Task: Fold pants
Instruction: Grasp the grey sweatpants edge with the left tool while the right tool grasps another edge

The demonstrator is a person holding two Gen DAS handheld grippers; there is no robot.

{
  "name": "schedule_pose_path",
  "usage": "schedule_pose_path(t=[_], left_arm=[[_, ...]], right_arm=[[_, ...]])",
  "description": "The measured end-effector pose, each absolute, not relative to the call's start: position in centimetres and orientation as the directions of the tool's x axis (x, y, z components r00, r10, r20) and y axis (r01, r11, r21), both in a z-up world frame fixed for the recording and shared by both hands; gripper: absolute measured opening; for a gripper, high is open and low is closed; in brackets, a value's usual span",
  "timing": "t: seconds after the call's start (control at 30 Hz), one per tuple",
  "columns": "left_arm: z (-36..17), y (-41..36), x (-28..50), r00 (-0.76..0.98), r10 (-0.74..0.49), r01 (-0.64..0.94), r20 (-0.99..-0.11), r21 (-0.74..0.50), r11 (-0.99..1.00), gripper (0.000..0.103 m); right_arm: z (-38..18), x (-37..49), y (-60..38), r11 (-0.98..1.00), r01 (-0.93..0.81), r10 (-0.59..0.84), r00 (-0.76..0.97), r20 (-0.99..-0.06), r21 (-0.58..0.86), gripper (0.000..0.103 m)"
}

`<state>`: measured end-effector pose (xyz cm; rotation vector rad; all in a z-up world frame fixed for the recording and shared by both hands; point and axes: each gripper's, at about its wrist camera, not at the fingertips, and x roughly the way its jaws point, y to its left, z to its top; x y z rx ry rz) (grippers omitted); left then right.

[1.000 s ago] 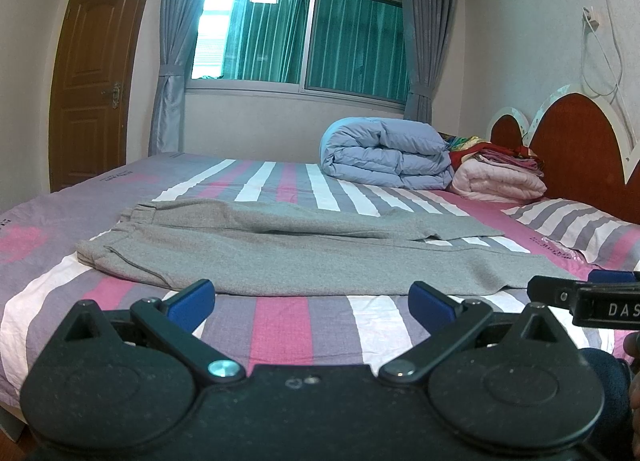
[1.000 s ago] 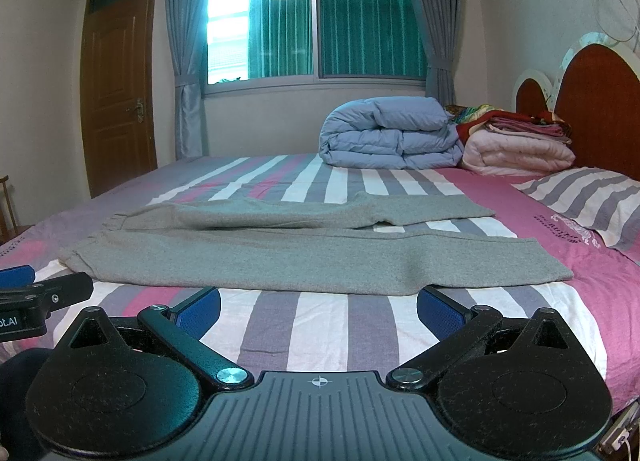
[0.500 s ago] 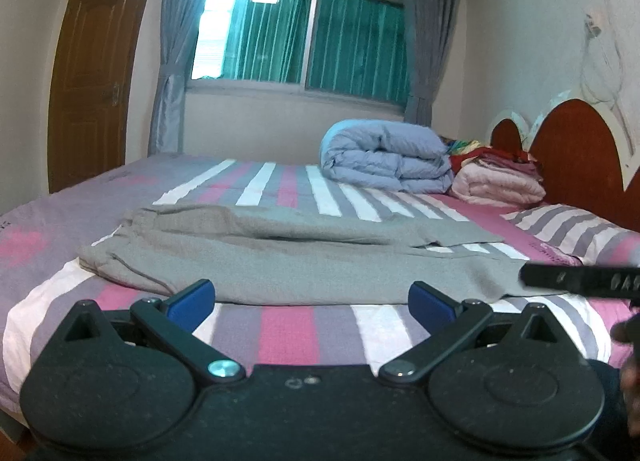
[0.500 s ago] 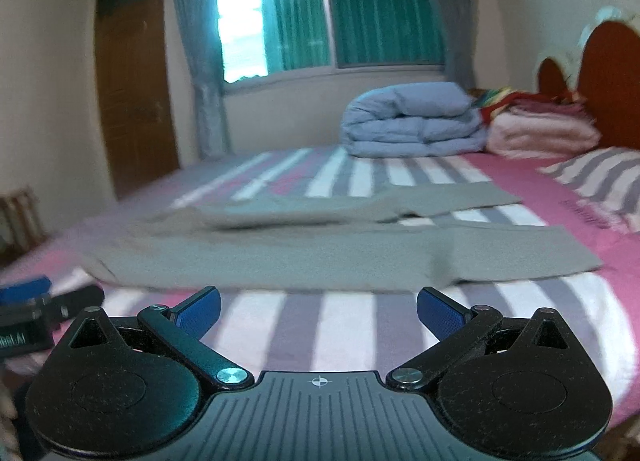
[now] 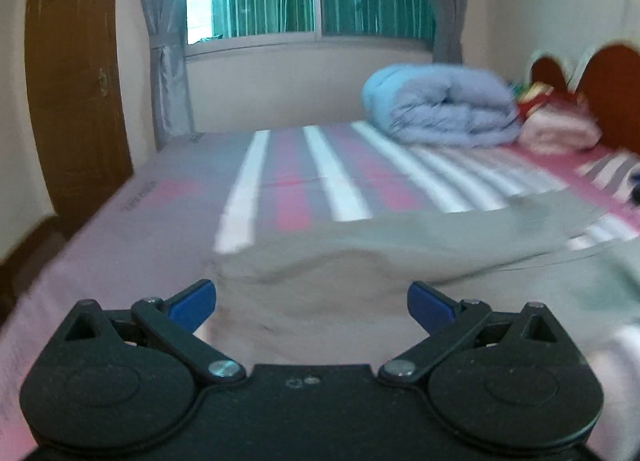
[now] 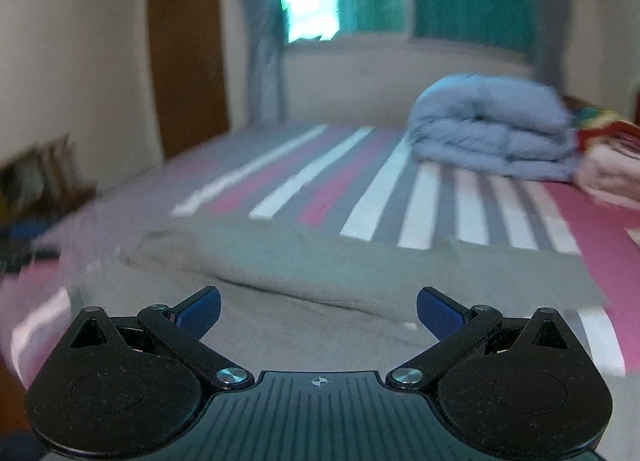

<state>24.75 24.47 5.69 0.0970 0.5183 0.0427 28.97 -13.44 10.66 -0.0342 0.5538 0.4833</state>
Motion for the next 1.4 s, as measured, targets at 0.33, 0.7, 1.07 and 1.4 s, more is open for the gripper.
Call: schedule_pose_path(t=[0.33,0.7,1.07,1.4], left_arm=[[-1.7,34.2,42.6,0.760,0.000,0.030,-0.649,0.035,0.999,0.064],[-6.3,38.8,49.0,0.633,-0.123,0.134,-0.764,-0.048,0.990,0.083],[-4.0,37.6,45.8,0.742,-0.164,0.206,-0.650,-0.012,0.979,0.015],[3.8,37.1,35.8,0.874,-0.240,0.279,-0.423,0.032,0.960,0.013]], right_arm=[[4.9,50.7,-5.1,0.845,-0.529,0.482,0.693,-0.537,0.076,0.103],[-3.7,60.8,-1.0,0.710,-0.697,0.559,0.472,-0.682,0.100,0.057],[-3.5,59.9,-0.3,0.698,-0.714,0.522,0.455,-0.722,0.054,0.008],[7.7,47.7,-3.3,0.676,-0.728,0.574,0.617,-0.538,-0.113,0.008]])
